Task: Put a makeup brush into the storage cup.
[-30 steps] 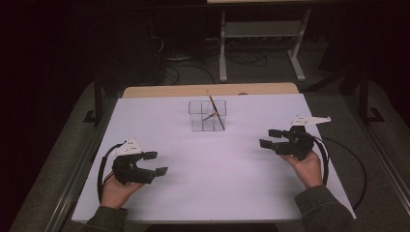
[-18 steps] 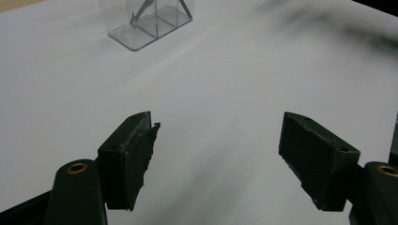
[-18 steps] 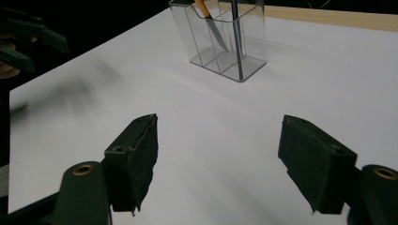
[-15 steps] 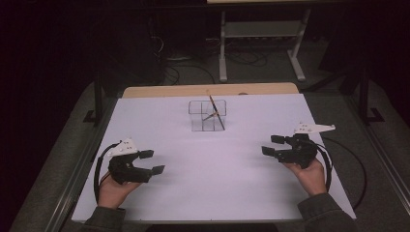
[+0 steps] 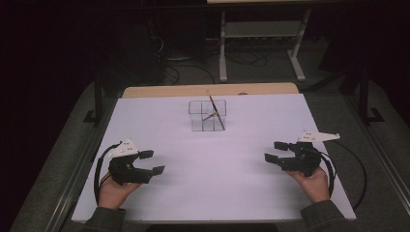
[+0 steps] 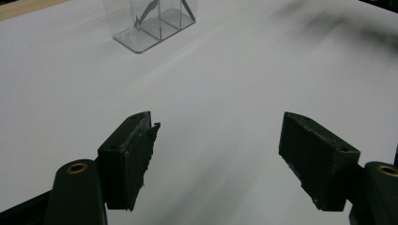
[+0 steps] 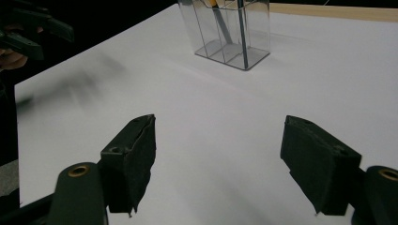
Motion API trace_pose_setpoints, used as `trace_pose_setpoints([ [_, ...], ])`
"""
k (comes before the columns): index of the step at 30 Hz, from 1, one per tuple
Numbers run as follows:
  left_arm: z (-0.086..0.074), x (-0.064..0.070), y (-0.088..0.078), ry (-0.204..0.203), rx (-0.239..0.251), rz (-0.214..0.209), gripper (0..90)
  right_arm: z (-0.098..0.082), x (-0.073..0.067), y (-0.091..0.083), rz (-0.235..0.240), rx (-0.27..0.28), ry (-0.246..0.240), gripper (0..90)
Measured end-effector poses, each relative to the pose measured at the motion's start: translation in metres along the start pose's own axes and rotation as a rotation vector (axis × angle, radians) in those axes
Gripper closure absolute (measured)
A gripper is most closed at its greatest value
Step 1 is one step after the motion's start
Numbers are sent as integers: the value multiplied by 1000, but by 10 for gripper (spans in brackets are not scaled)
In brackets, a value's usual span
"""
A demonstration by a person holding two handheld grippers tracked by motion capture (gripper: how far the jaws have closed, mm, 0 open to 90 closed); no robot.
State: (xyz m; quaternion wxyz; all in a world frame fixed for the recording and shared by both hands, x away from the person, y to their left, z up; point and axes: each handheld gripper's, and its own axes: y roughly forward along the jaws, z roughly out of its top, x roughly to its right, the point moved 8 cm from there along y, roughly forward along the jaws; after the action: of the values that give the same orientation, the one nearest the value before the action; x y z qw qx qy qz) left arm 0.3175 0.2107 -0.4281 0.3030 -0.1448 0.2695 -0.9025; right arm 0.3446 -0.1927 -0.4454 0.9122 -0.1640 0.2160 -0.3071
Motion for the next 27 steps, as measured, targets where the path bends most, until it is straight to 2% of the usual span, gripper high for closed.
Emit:
trace_pose_setpoints([
  [9, -2, 3, 0, 8, -4, 1, 257, -7, -2, -6, -15, 13, 2, 237],
  [21, -4, 7, -1, -2, 7, -11, 240, -13, -4, -11, -44, 31, 3, 186],
  [27, -8, 7, 1, -3, -7, -13, 231, -15, -5, -13, -49, 41, -3, 166],
])
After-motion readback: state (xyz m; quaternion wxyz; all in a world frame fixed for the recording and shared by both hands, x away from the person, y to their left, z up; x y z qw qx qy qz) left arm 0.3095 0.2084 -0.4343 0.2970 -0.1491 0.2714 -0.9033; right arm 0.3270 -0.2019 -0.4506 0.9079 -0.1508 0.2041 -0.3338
